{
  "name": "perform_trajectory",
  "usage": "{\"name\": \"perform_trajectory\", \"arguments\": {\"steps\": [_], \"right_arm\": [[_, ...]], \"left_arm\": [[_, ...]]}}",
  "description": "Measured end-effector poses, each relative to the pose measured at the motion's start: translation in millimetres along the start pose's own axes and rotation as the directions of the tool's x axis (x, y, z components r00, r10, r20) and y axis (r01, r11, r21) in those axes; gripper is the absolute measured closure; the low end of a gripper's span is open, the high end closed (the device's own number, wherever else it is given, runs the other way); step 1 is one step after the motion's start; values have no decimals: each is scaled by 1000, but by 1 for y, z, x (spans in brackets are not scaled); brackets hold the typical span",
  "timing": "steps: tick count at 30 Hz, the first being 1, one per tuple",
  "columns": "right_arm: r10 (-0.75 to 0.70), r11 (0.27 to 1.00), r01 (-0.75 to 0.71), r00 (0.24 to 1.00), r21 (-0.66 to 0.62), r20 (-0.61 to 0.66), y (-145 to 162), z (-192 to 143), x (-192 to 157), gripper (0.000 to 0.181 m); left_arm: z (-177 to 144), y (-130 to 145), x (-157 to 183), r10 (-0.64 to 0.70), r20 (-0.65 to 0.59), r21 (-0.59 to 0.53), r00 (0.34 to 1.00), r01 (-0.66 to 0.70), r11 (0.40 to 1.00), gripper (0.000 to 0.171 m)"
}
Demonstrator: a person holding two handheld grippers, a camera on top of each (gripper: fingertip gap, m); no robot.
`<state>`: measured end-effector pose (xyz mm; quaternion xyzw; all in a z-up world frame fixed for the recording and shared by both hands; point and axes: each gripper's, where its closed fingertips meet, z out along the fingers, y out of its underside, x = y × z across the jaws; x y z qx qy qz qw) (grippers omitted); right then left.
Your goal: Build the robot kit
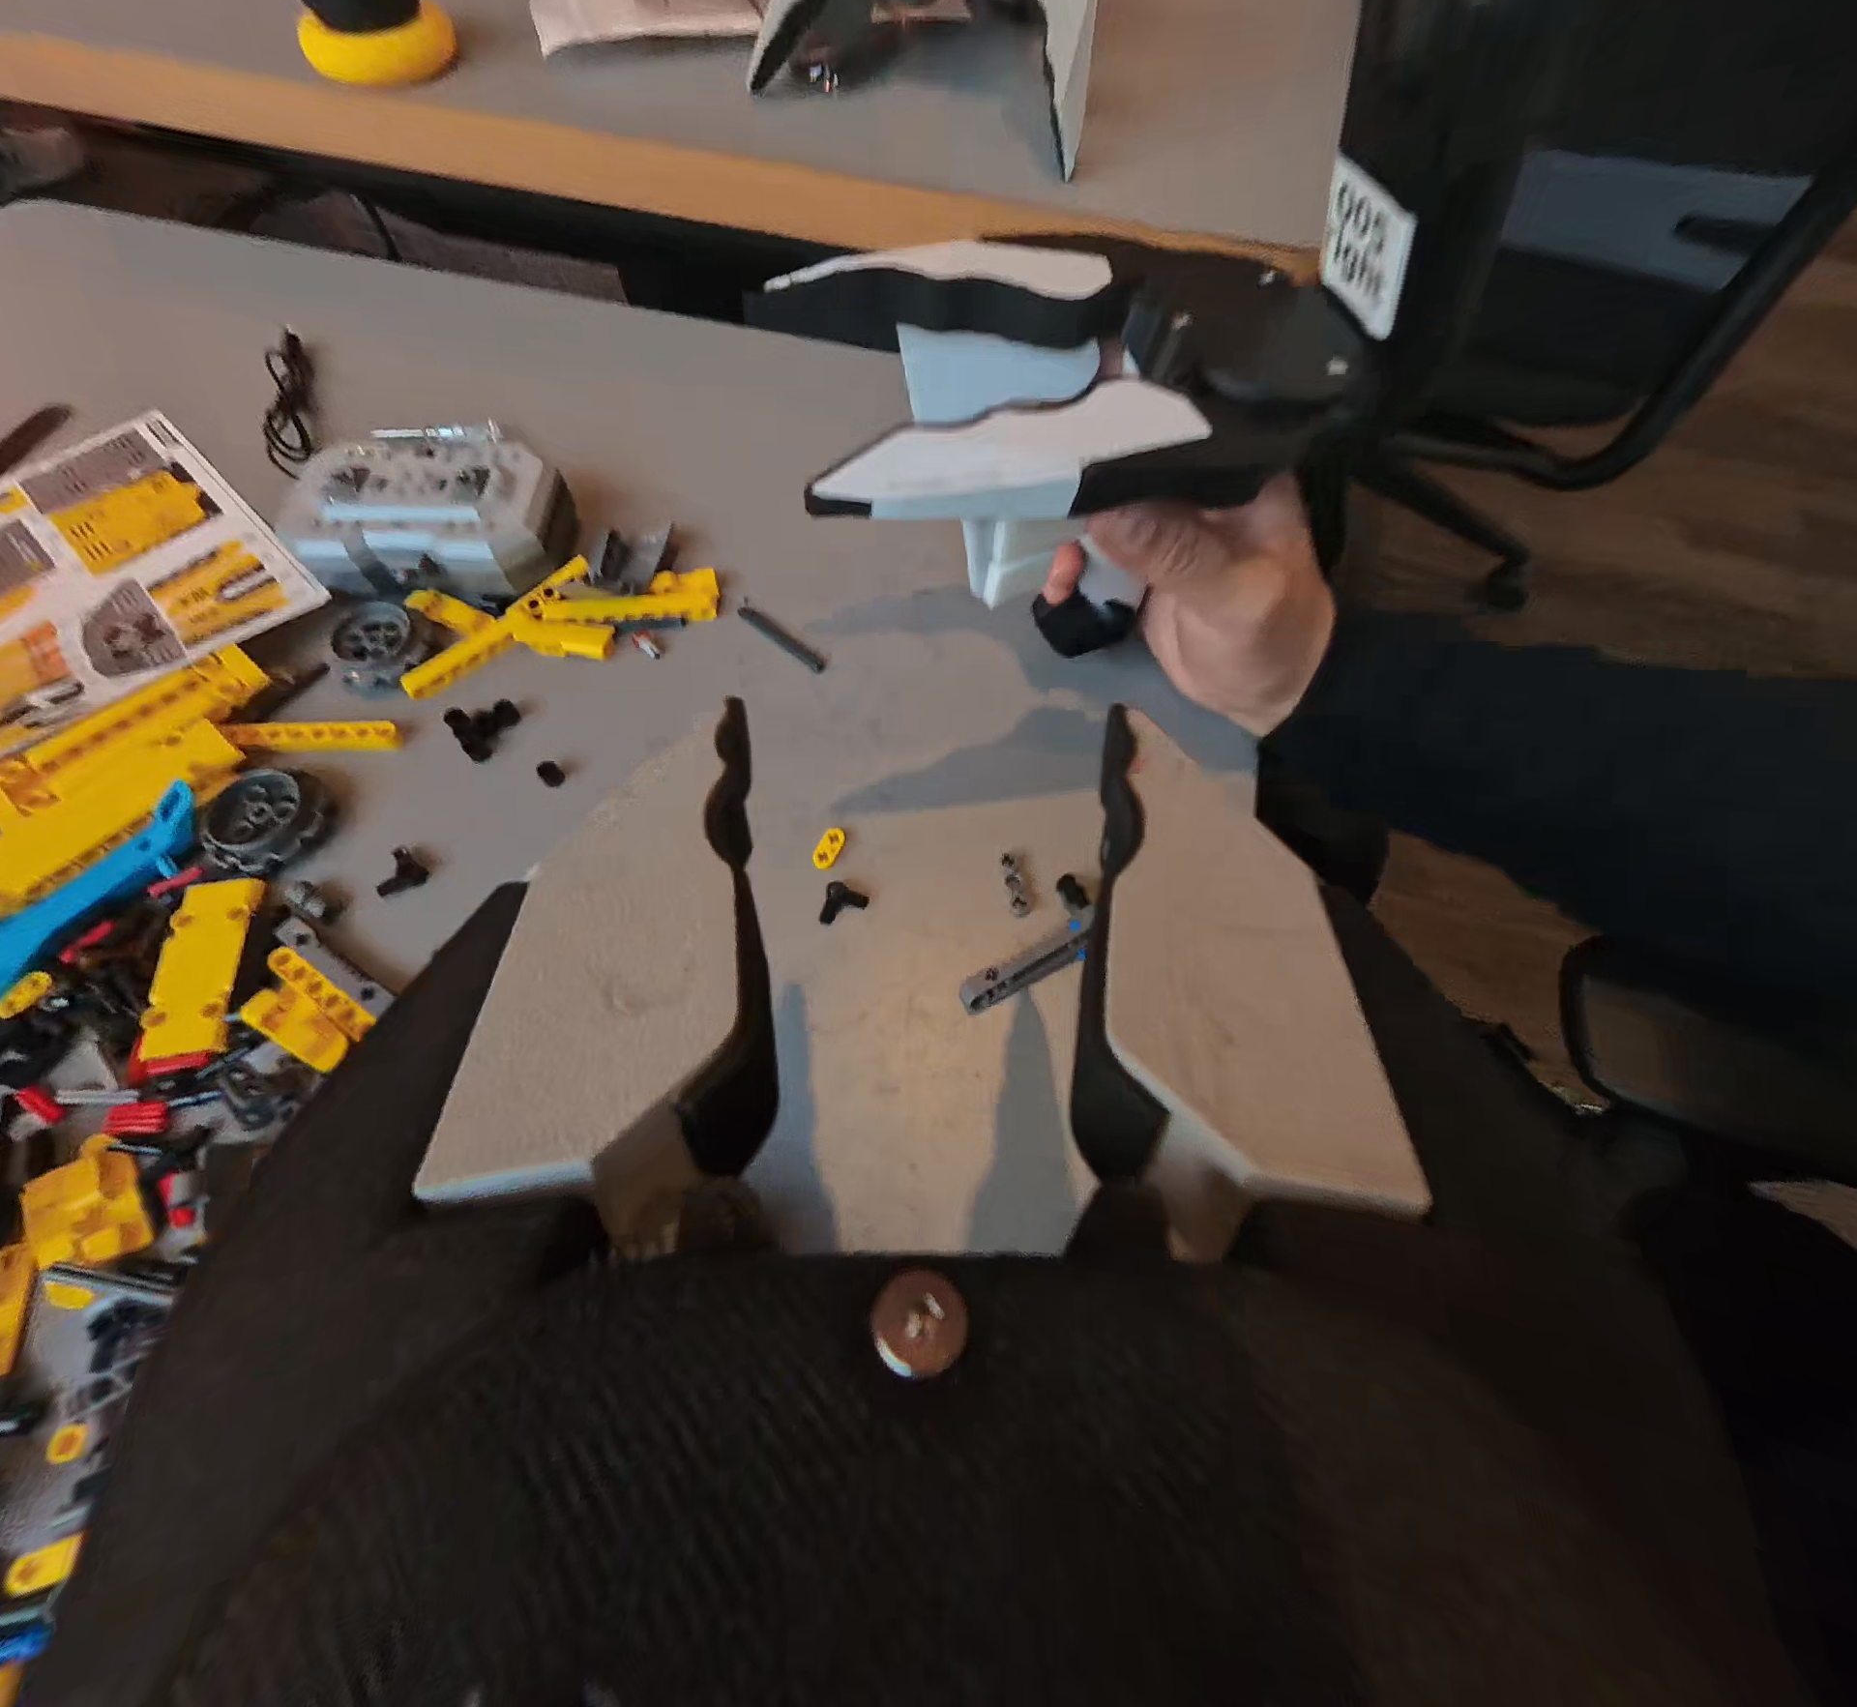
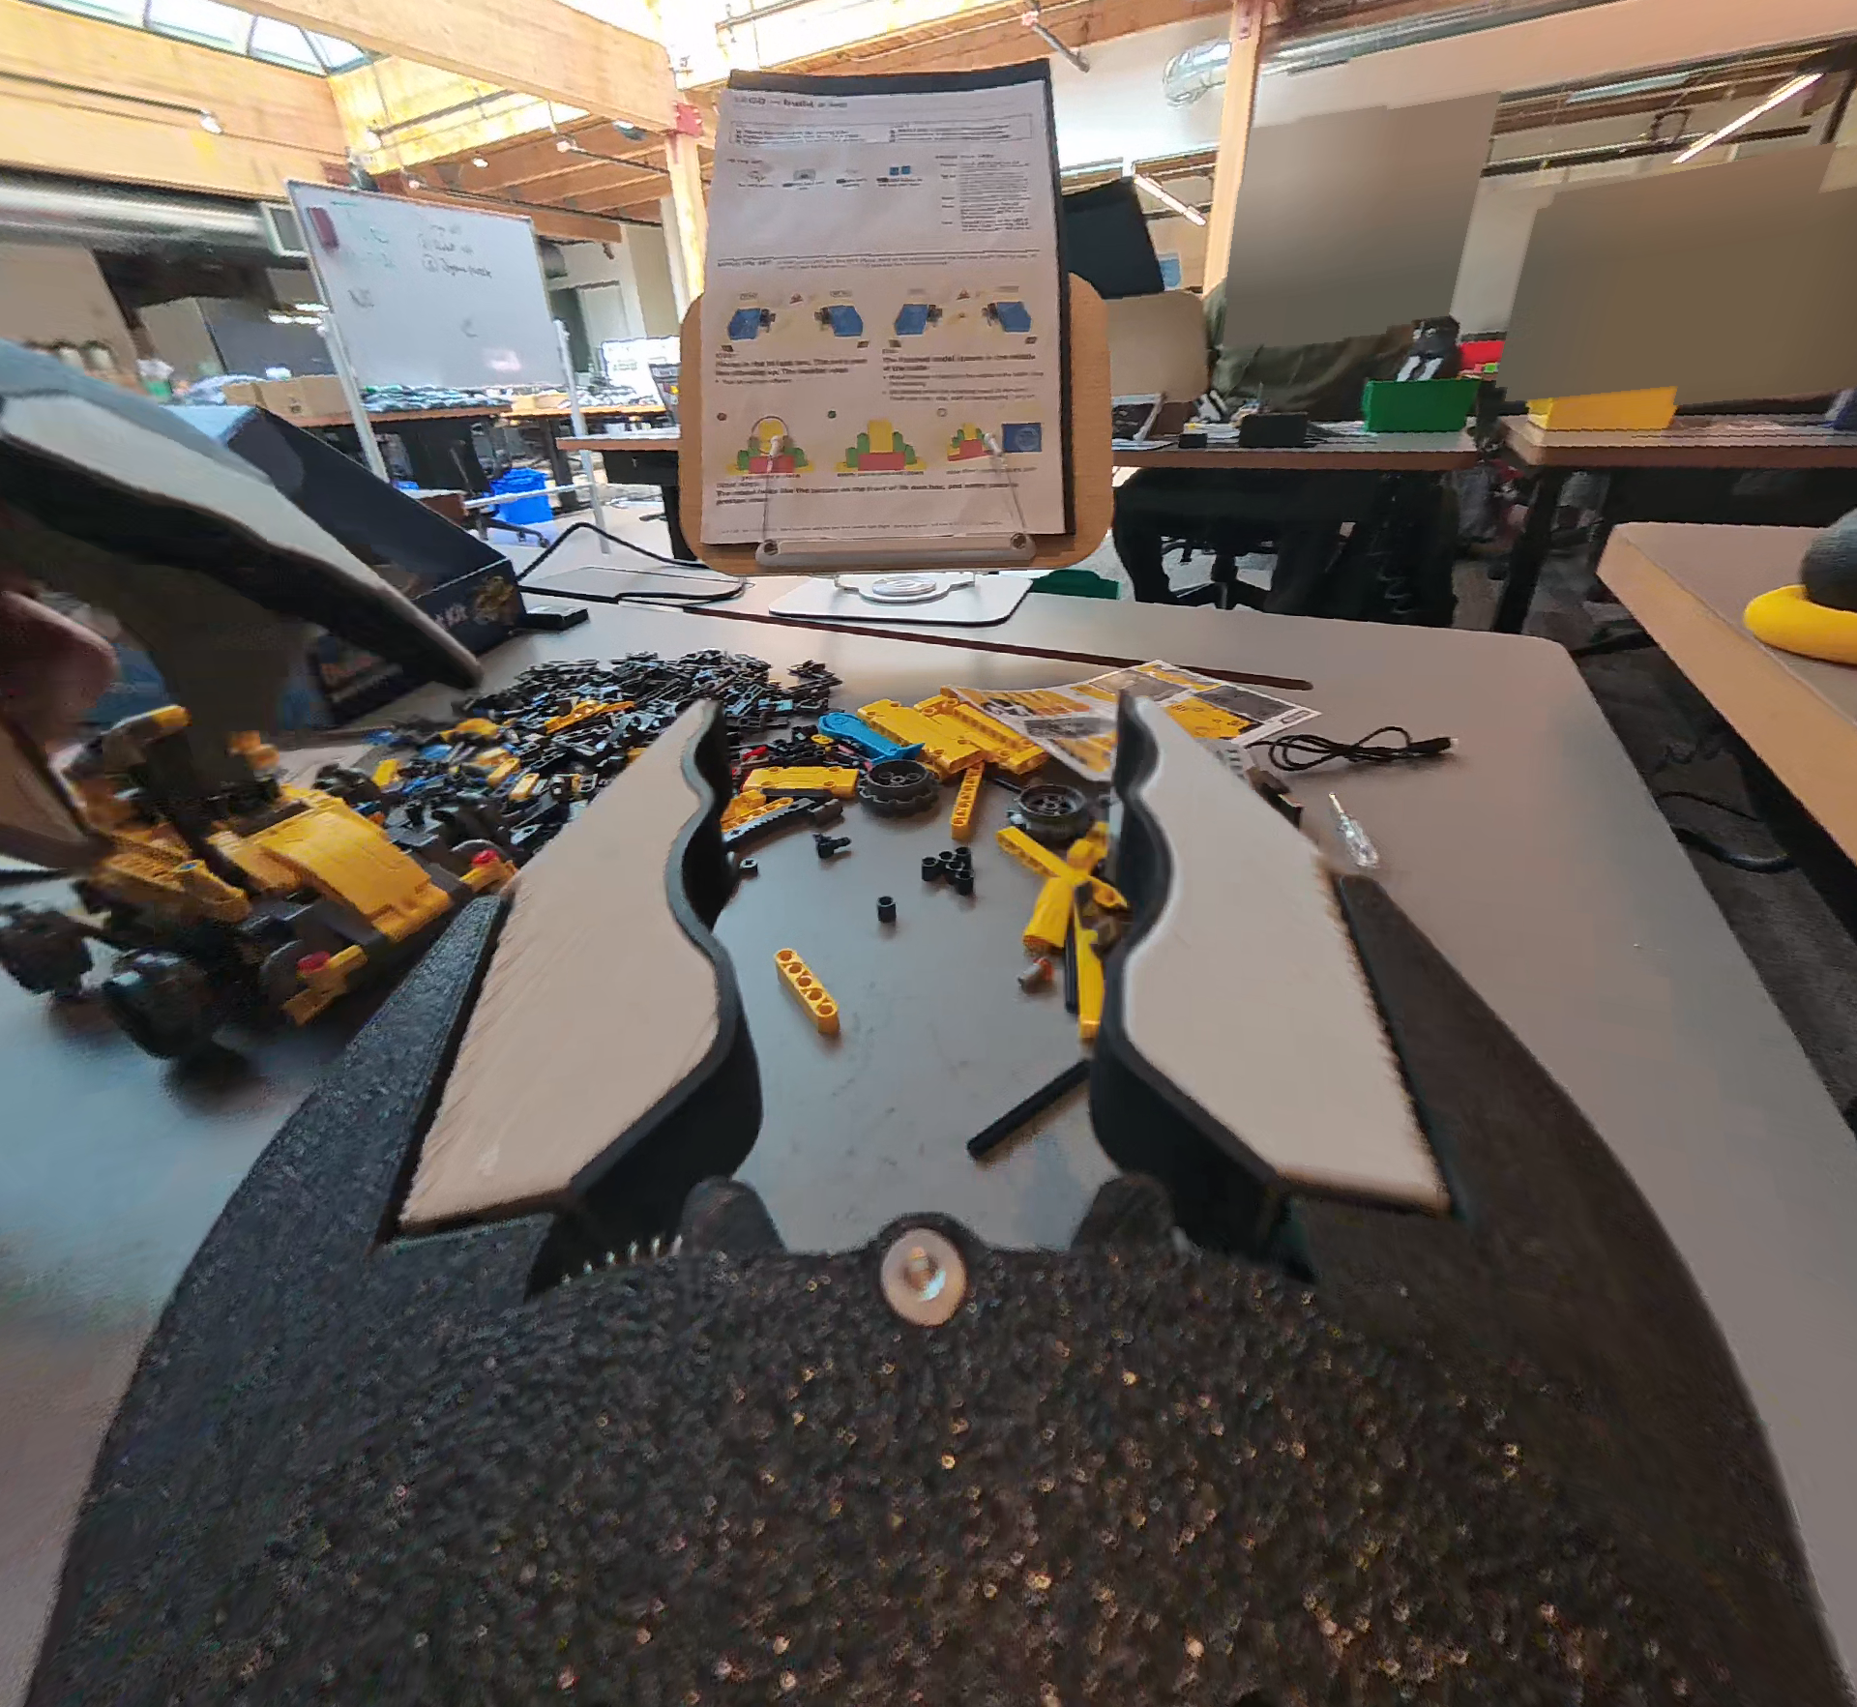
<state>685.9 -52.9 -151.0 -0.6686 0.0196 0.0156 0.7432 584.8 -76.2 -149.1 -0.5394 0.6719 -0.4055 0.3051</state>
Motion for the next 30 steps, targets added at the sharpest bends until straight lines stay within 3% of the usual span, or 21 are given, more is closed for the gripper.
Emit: {"name": "perform_trajectory", "arguments": {"steps": [4, 7, 12, 15, 18, 21, 30], "right_arm": [[11, 1000, -11, 999, -4, -43, 2, 1, 9, 95], [23, 999, -24, 999, -49, -40, 11, 6, 9, 95], [19, 995, -26, 998, -96, -67, 20, 10, 13, 95], [29, 994, -37, 996, -103, -79, 22, 11, 16, 96], [39, 994, -49, 994, -95, -103, 21, 9, 21, 96], [51, 995, -61, 990, -79, -131, 19, 6, 28, 96], [74, 995, -83, 989, -64, -126, 17, 4, 29, 97]], "left_arm": [[-27, -54, -3, 57, 30, 73, 998, -59, 996, 97], [-44, -73, -14, 96, 75, 50, 993, -100, 994, 92], [-51, -74, -40, 98, 86, 38, 992, -101, 994, 89], [-52, -62, -69, 147, 148, -49, 978, -142, 989, 88], [-52, -48, -98, 116, 181, -101, 977, -99, 990, 93], [-50, -41, -102, 120, 172, -140, 978, -96, 985, 93], [-58, -54, -91, 149, 164, -79, 975, -137, 987, 94]]}}
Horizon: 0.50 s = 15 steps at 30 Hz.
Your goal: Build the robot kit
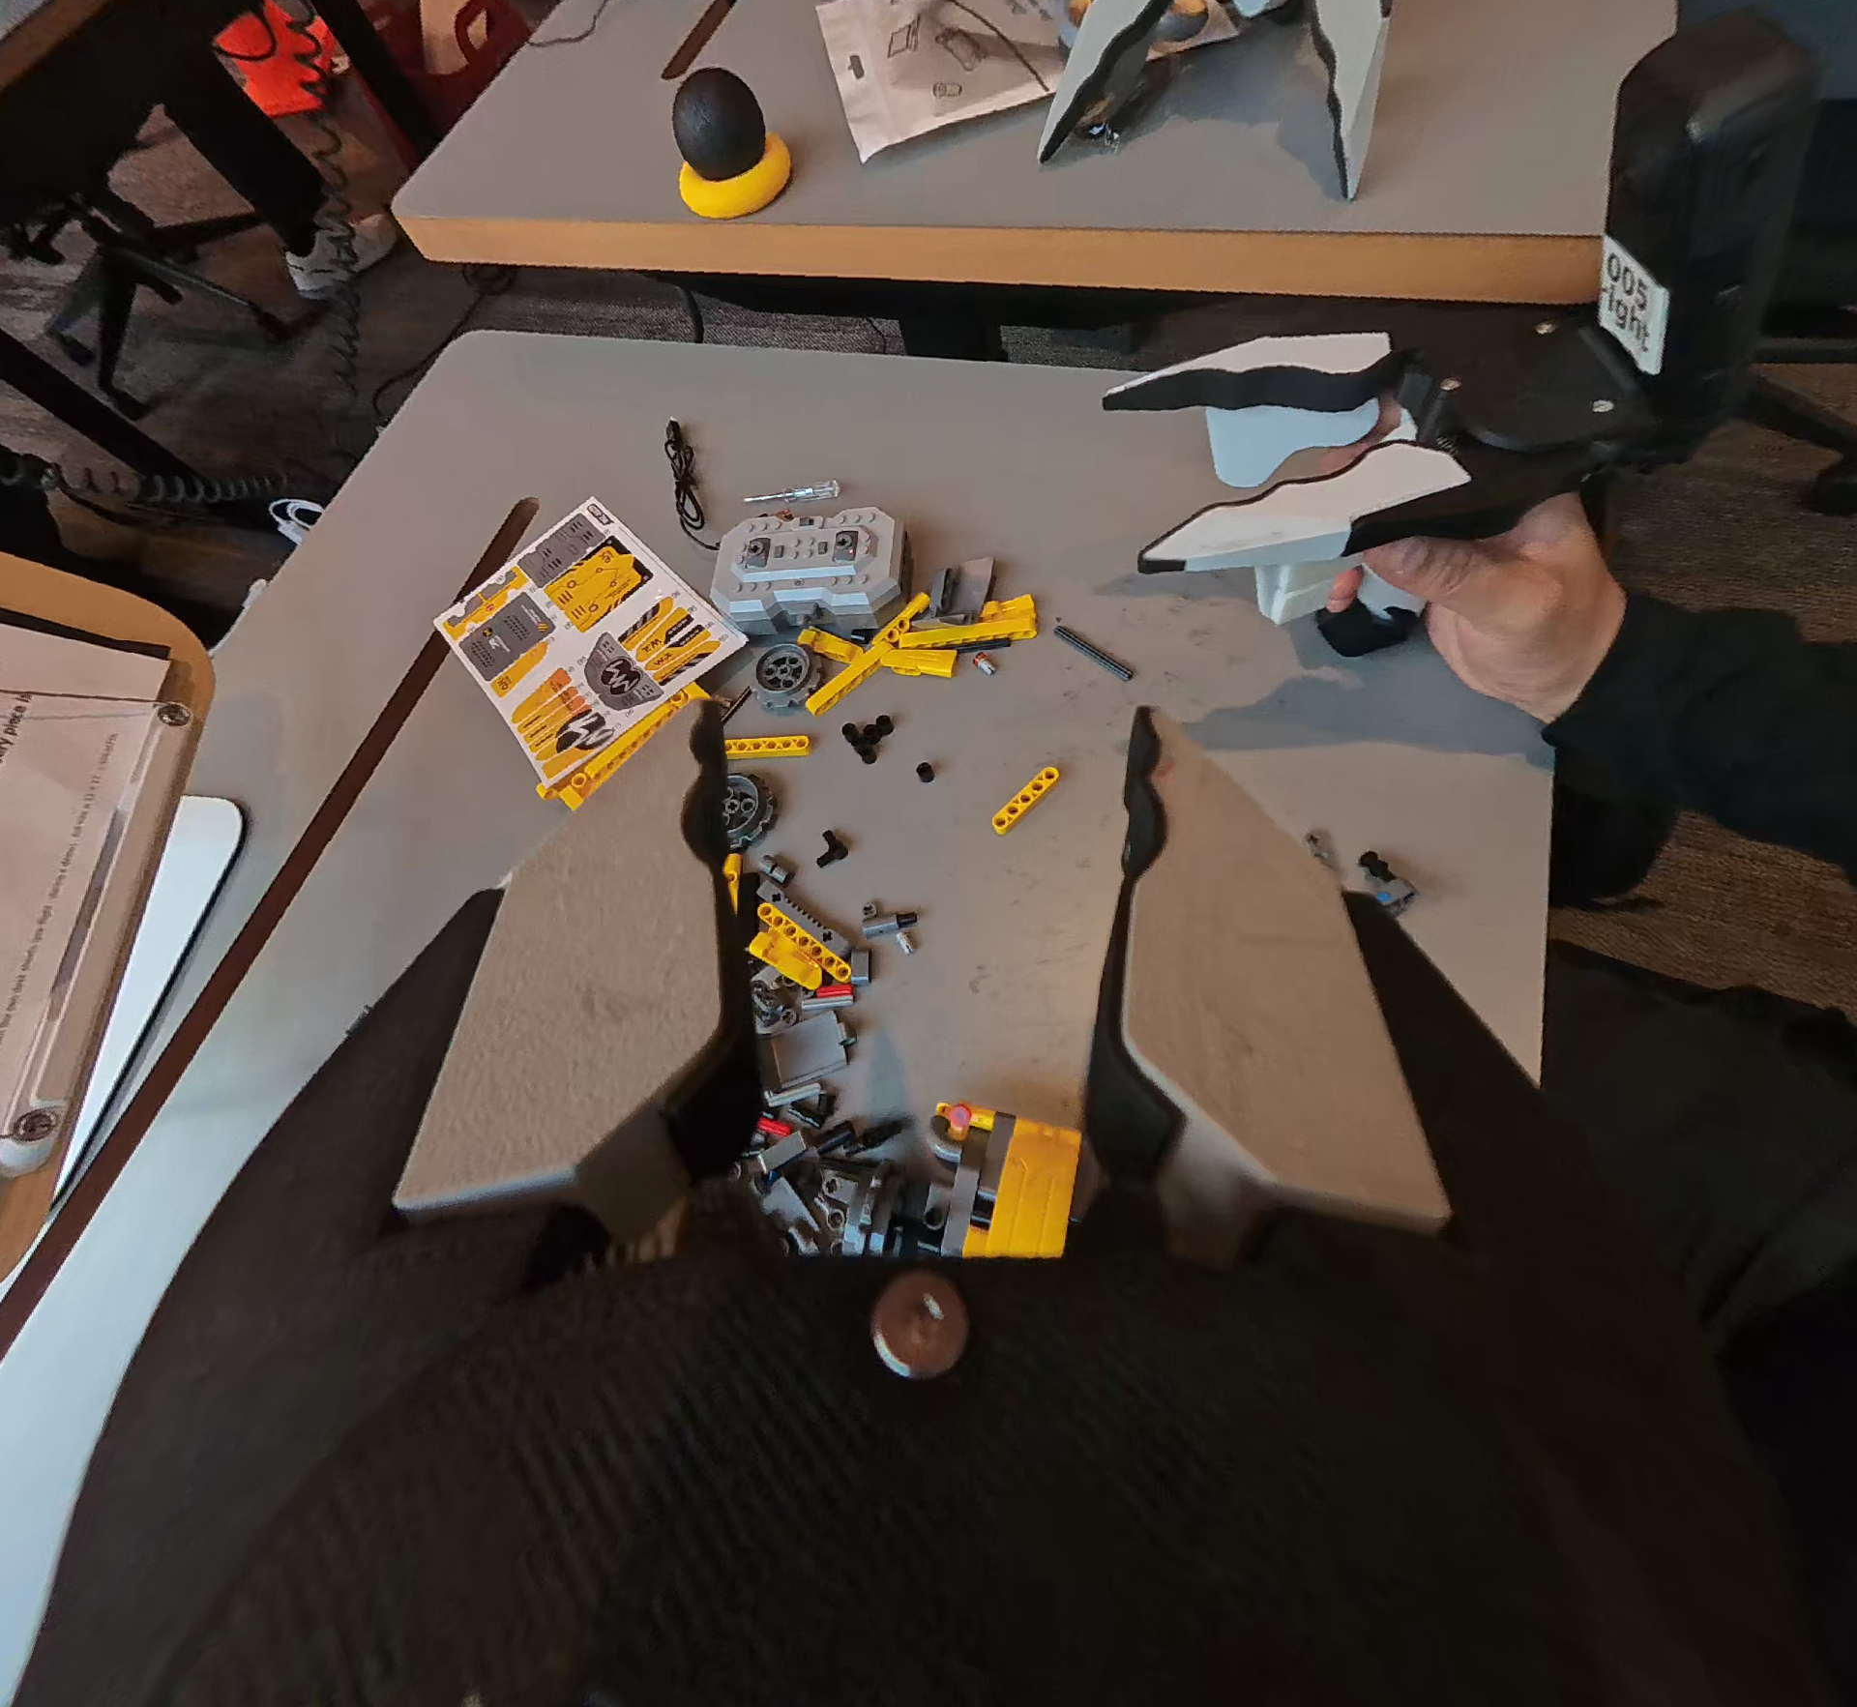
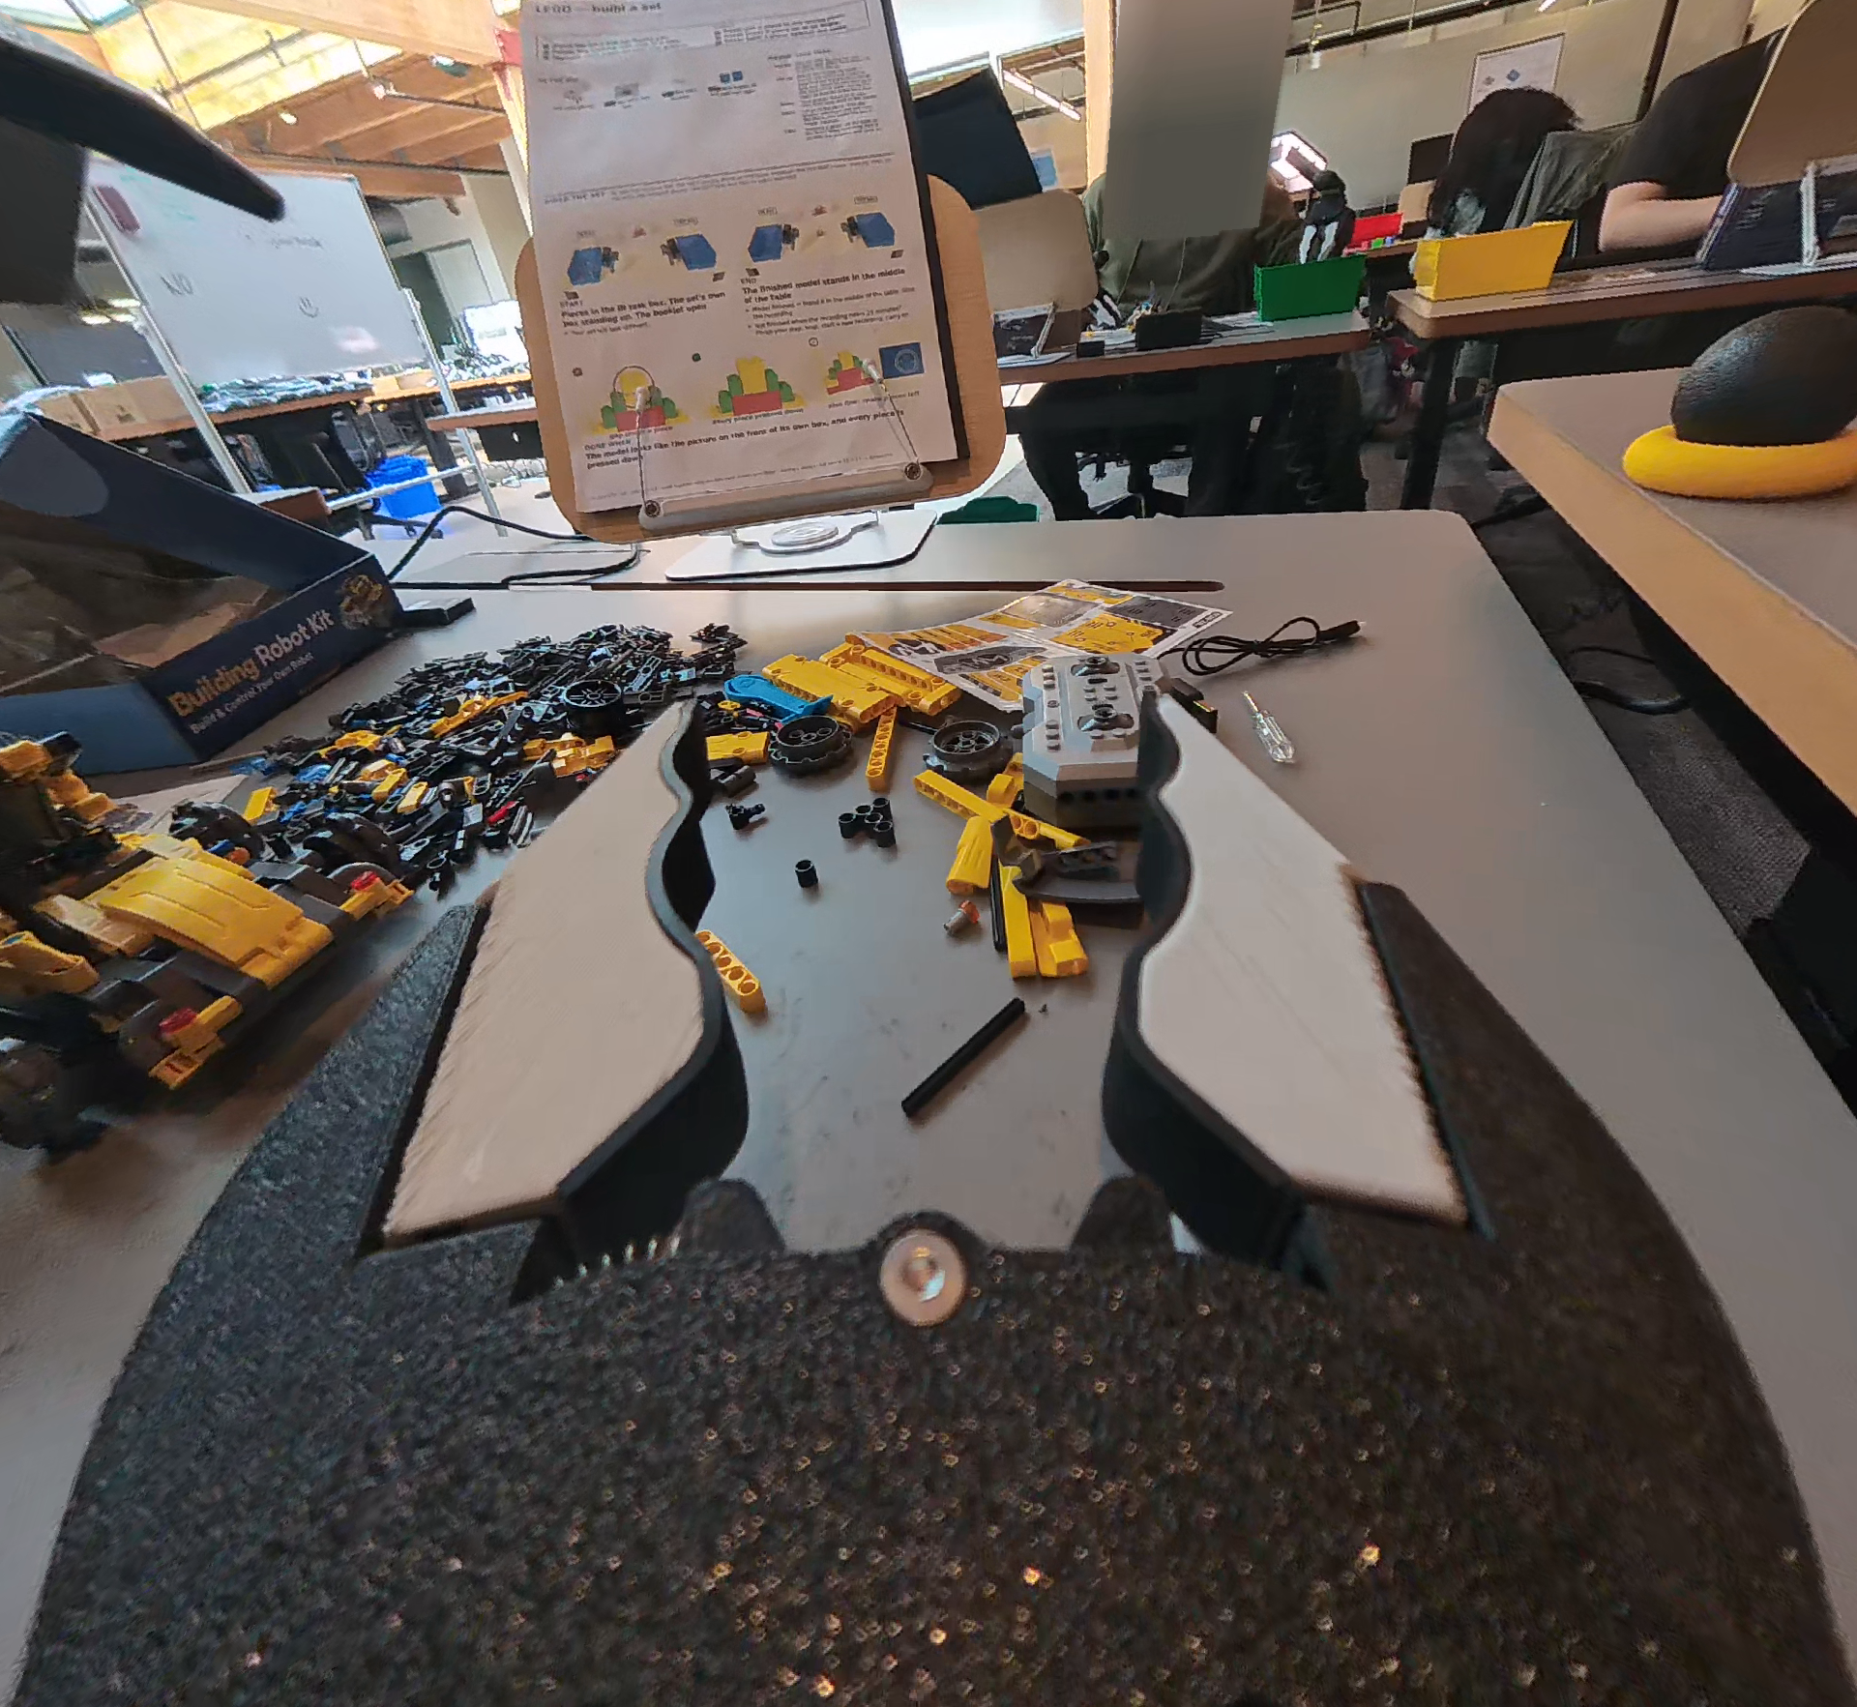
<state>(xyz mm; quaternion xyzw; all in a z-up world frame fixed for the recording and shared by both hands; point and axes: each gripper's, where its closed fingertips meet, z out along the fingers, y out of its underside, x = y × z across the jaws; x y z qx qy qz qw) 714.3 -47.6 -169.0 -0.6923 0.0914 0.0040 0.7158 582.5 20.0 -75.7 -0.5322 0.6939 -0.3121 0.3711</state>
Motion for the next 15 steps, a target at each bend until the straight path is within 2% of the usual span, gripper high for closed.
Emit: {"name": "perform_trajectory", "arguments": {"steps": [7, 15], "right_arm": [[-11, 1000, 12, 999, -26, 50, 4, 3, -9, 99], [-15, 999, 18, 997, -35, 73, 6, 4, -13, 101]], "left_arm": [[-8, -8, 2, 73, 44, 32, 996, -74, 997, 111], [-5, -6, 6, 83, 26, 22, 996, -84, 996, 112]]}}
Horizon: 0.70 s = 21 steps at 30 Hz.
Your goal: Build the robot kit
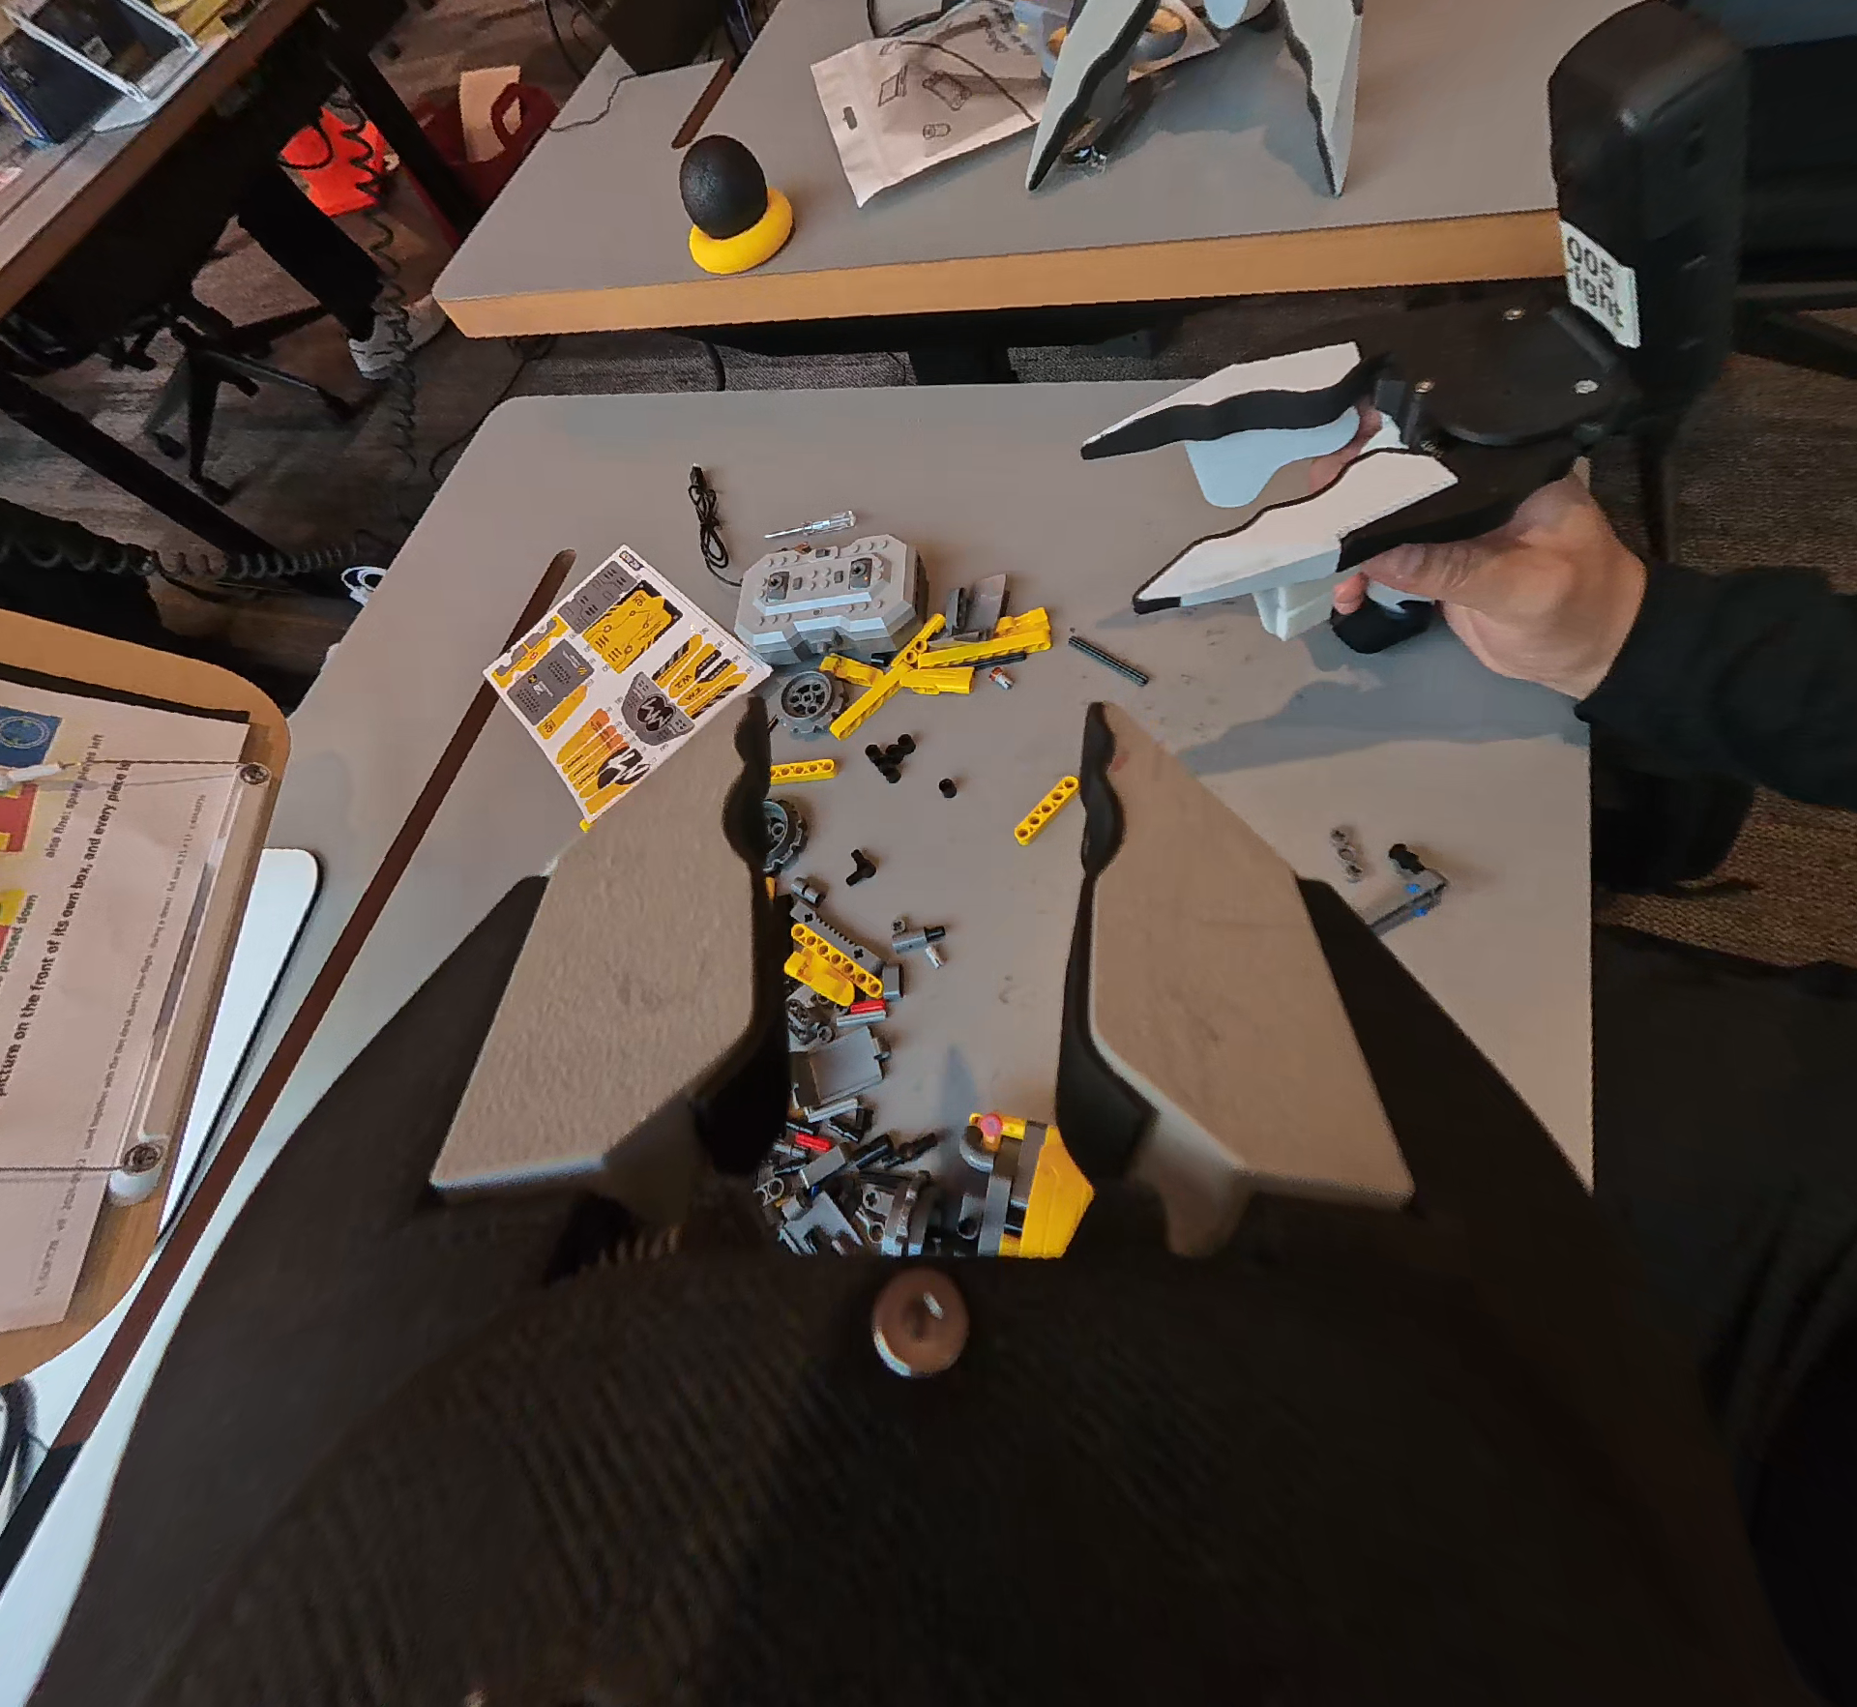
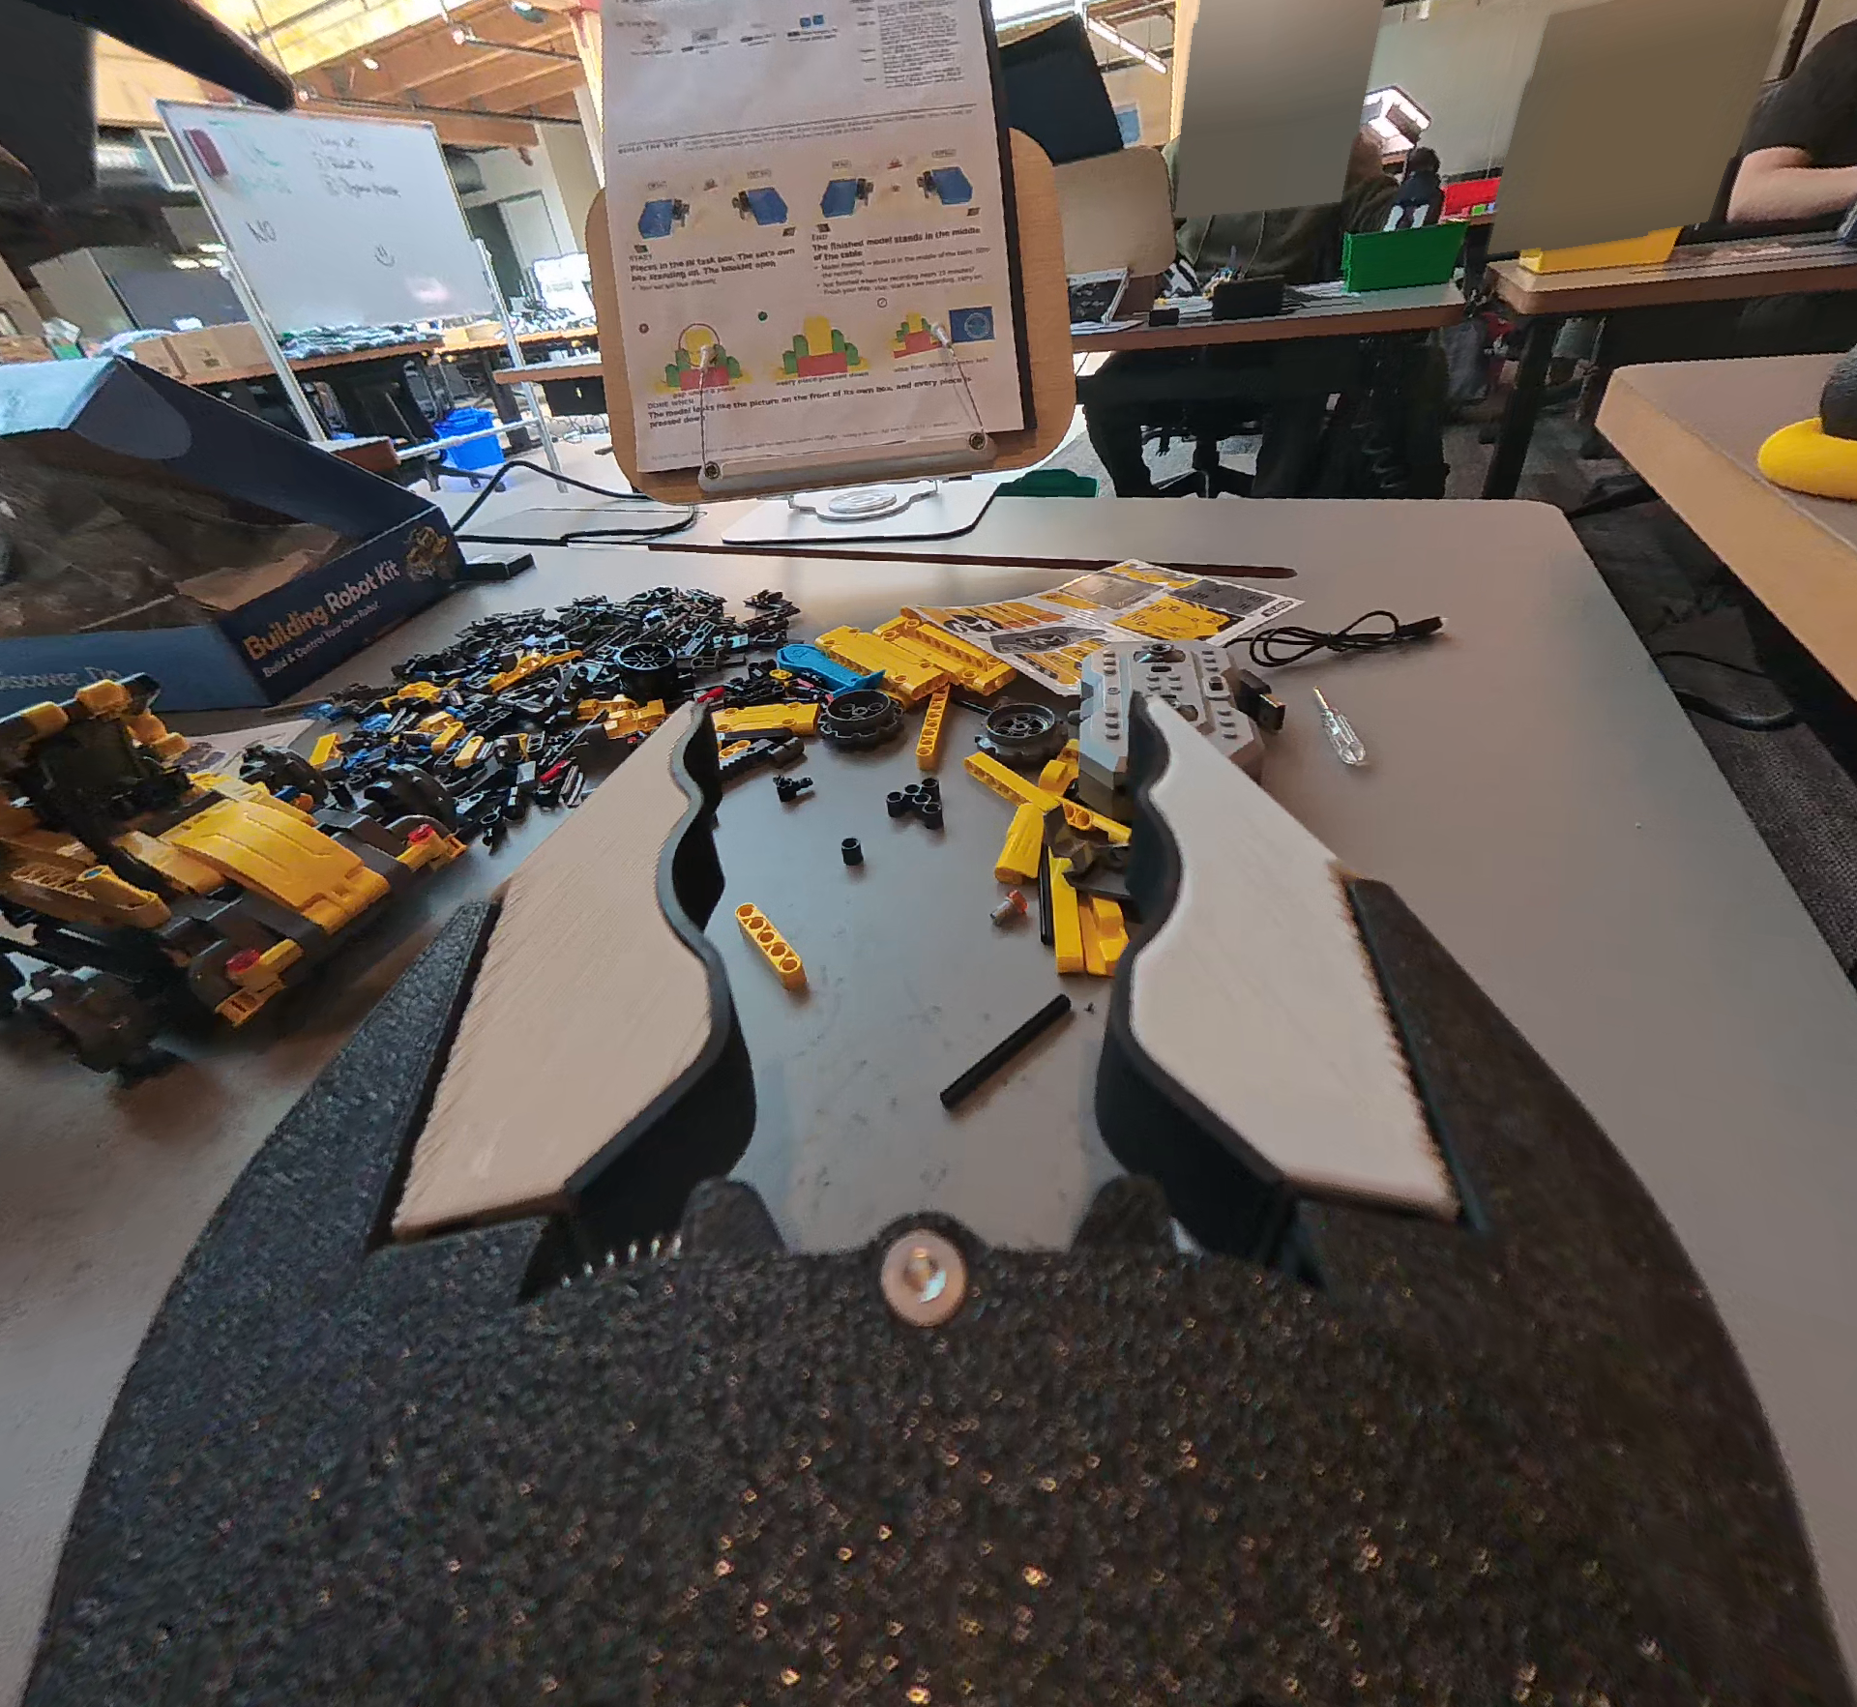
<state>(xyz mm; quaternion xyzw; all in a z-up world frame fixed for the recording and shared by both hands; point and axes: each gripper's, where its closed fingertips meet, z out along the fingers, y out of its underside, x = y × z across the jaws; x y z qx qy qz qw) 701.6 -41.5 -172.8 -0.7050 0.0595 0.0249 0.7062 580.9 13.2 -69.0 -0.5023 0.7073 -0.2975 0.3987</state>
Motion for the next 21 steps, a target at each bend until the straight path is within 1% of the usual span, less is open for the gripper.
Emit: {"name": "perform_trajectory", "arguments": {"steps": [7, 14, 21], "right_arm": [[4, 1000, -4, 1000, 3, 3, 0, 0, 0, 102], [4, 1000, -4, 1000, -3, 5, 1, 0, -1, 104], [-5, 1000, 5, 1000, -15, 2, 2, 2, -1, 105]], "left_arm": [[0, 1, 1, 22, 4, -8, 1000, -22, 1000, 115], [-2, 1, -1, 35, 22, -10, 999, -35, 999, 114], [-10, -5, 2, 57, 38, 11, 998, -57, 998, 114]]}}
